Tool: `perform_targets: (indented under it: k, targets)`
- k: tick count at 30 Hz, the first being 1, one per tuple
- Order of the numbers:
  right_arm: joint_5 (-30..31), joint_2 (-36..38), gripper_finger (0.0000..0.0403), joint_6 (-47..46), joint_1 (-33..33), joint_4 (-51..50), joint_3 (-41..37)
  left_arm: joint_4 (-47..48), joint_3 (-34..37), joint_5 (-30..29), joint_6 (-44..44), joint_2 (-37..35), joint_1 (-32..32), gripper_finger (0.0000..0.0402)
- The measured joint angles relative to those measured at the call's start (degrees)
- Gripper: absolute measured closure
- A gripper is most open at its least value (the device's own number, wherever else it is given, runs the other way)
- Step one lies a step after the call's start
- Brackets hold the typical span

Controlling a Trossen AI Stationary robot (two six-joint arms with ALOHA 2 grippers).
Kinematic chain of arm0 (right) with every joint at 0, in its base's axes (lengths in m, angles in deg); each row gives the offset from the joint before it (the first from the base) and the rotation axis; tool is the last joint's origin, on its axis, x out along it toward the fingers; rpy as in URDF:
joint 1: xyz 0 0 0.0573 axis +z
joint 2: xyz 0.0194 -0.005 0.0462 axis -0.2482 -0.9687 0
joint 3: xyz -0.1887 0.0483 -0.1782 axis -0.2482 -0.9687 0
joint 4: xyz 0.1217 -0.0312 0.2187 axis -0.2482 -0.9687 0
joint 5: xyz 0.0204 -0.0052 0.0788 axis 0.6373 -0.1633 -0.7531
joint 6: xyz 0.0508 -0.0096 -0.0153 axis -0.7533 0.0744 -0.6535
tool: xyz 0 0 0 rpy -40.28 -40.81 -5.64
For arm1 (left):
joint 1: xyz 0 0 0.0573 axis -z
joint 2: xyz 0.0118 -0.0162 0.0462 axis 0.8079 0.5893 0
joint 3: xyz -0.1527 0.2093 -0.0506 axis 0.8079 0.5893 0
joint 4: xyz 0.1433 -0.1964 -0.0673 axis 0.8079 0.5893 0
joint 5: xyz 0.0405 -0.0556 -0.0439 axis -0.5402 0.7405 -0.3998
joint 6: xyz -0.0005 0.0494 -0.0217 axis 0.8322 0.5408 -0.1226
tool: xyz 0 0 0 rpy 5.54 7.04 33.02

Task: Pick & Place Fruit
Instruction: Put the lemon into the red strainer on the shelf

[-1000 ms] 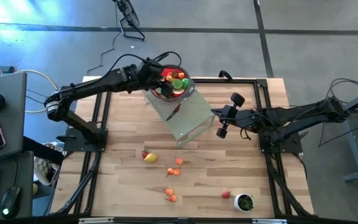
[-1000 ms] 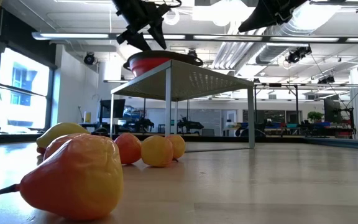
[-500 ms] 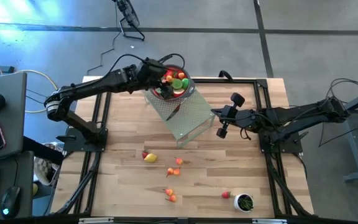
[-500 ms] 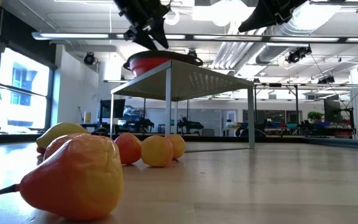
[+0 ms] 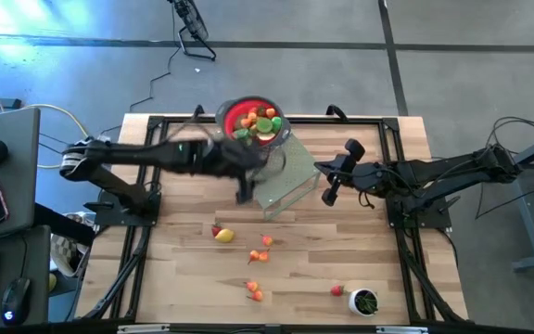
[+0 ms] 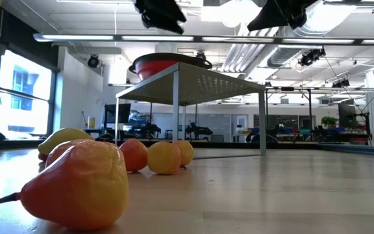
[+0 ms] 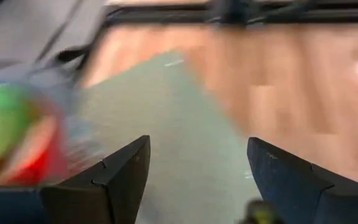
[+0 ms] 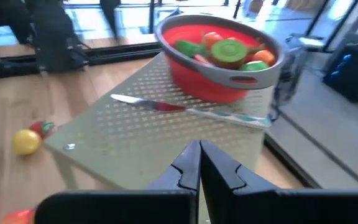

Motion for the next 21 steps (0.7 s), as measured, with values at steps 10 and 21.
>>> perform_targets:
  k: [10, 21]
  targets:
    - [-6.4, 0.0, 0.0401, 0.8, 0.0, 1.9, 0.0, -16.2, 17.4, 2.3, -0.9, -10.6, 14.4, 0.0139]
    - [-6.8, -2.1, 0.0401, -1.0, 0.0, 2.5, 0.0, -25.7, 30.4, -12.8, -0.8, -19.7, 26.2, 0.0139]
